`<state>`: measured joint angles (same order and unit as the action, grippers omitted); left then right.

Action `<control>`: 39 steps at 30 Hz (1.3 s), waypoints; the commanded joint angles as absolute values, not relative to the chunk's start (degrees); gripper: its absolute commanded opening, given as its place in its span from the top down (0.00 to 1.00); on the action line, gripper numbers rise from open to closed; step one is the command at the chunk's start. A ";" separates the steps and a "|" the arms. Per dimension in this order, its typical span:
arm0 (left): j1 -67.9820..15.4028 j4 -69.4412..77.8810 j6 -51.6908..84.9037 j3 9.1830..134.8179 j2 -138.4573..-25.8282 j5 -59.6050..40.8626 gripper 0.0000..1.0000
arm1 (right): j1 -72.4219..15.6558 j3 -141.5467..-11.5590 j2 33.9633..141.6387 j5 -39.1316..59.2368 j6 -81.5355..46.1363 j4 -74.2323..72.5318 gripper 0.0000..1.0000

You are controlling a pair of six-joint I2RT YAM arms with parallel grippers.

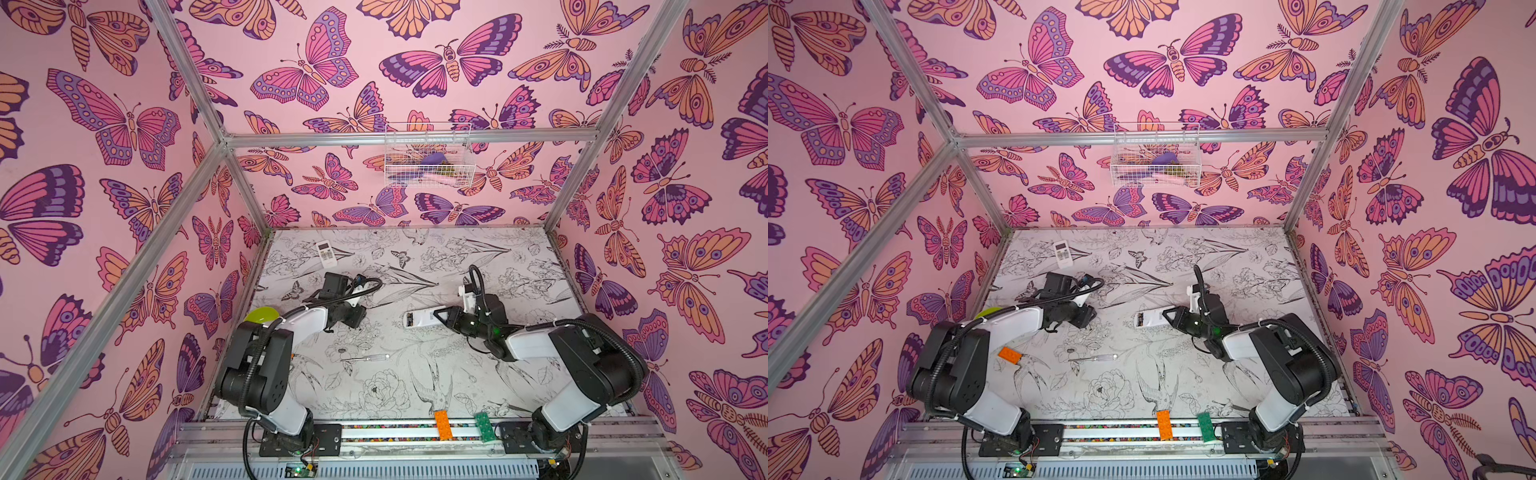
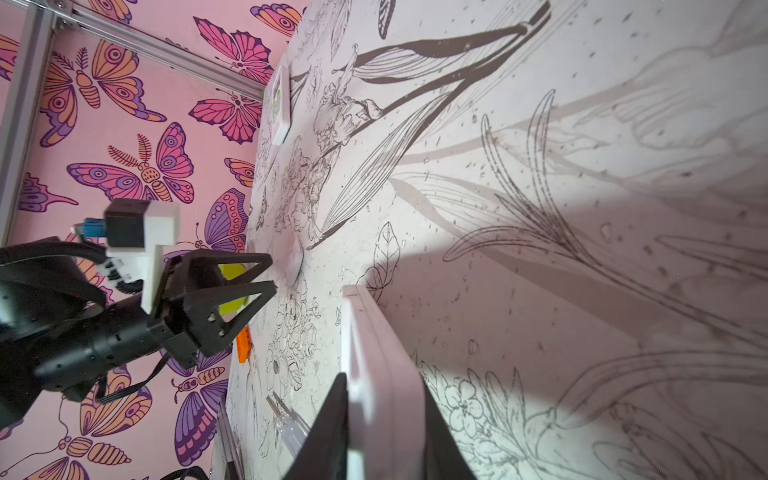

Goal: Unload the batteries from the remote control
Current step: 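Open the left gripper to drop the cover while the right sets the remote down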

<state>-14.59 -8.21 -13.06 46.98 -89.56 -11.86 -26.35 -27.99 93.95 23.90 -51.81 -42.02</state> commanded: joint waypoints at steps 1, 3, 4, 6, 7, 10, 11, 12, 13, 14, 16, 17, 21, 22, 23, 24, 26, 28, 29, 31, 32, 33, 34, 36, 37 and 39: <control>-13.73 -10.14 -13.62 48.98 -85.38 -10.98 0.41 | -26.72 -30.64 92.91 22.19 -50.73 -38.84 0.73; -12.43 -10.54 -12.83 49.26 -84.11 -11.22 0.39 | -26.72 -30.56 93.22 21.55 -51.22 -39.18 0.72; -11.67 -10.38 -12.30 49.15 -83.49 -12.05 0.39 | -26.72 -30.64 93.50 21.34 -51.17 -39.20 0.70; -10.27 -10.40 -11.46 49.13 -82.37 -14.14 0.35 | -26.72 -31.13 93.95 21.41 -50.96 -38.41 0.68; -9.59 -10.76 -10.97 49.26 -81.84 -14.66 0.34 | -26.72 -31.36 93.83 21.14 -50.95 -37.85 0.67; -8.11 -11.34 -10.63 49.44 -80.58 -15.27 0.27 | -26.72 -31.20 93.50 20.26 -50.62 -37.61 0.65; -7.79 -11.00 -10.71 49.25 -80.08 -15.41 0.24 | -26.72 -31.28 93.59 19.86 -49.77 -37.23 0.64; -7.43 -10.80 -10.89 49.13 -79.67 -15.91 0.21 | -26.64 -31.48 93.73 19.51 -49.03 -36.49 0.63; -7.08 -10.96 -10.92 49.28 -79.33 -16.45 0.19 | -26.43 -31.95 93.81 19.44 -48.43 -35.49 0.63; -6.55 -11.55 -10.61 49.75 -78.90 -16.94 0.17 | -26.20 -32.40 94.03 19.52 -47.81 -34.53 0.63; -5.49 -12.47 -9.90 50.36 -78.60 -17.23 0.13 | -25.85 -32.52 94.33 18.87 -47.20 -33.93 0.62; -5.26 -12.43 -9.89 50.36 -78.33 -17.12 0.12 | -25.69 -32.64 94.70 18.73 -47.20 -33.97 0.62; -4.29 -12.74 -10.08 50.68 -77.28 -17.93 0.07 | -24.59 -34.26 98.12 20.00 -47.26 -33.49 0.62; -3.77 -13.02 -9.64 50.88 -77.21 -18.06 0.07 | -24.35 -34.52 98.66 20.02 -47.66 -33.51 0.62; -3.44 -13.01 -9.47 50.91 -77.17 -18.03 0.07 | -24.27 -34.63 99.12 19.88 -47.97 -33.67 0.62; -3.24 -12.77 -9.63 50.75 -76.97 -17.95 0.06 | -24.19 -34.93 99.60 19.88 -47.92 -33.92 0.61; -3.12 -12.54 -10.44 50.45 -76.58 -18.23 0.05 | -24.01 -35.82 100.67 20.12 -46.98 -32.99 0.61; -2.56 -13.12 -10.14 50.83 -76.47 -18.28 0.04 | -23.52 -36.79 101.57 20.14 -46.82 -31.97 0.60; -2.18 -13.31 -9.73 50.97 -76.51 -18.17 0.04 | -23.13 -36.91 101.60 19.88 -47.14 -32.08 0.59; -1.93 -13.10 -9.53 50.93 -76.64 -18.10 0.03 | -22.47 -37.14 101.59 19.42 -46.67 -30.93 0.58; -1.93 -12.73 -9.79 50.74 -76.56 -18.48 0.02 | -22.18 -37.43 101.59 18.88 -45.99 -29.67 0.57; -1.93 -12.69 -9.93 50.71 -76.47 -18.67 0.01 | -21.88 -37.53 101.65 18.49 -45.18 -28.86 0.56; -1.85 -12.78 -9.85 50.78 -76.46 -18.71 0.00 | -21.43 -37.62 101.56 18.38 -44.88 -28.10 0.55; -1.41 -13.44 -9.34 51.21 -76.59 -18.57 0.00 | -20.66 -37.32 100.67 17.80 -45.25 -26.91 0.52; -1.30 -13.37 -9.23 51.19 -76.67 -18.45 0.00 | -20.48 -36.97 99.91 17.40 -45.07 -26.76 0.50; -1.32 -12.46 -9.53 50.77 -76.82 -18.70 0.00 | -20.14 -36.54 98.51 16.63 -43.33 -25.56 0.49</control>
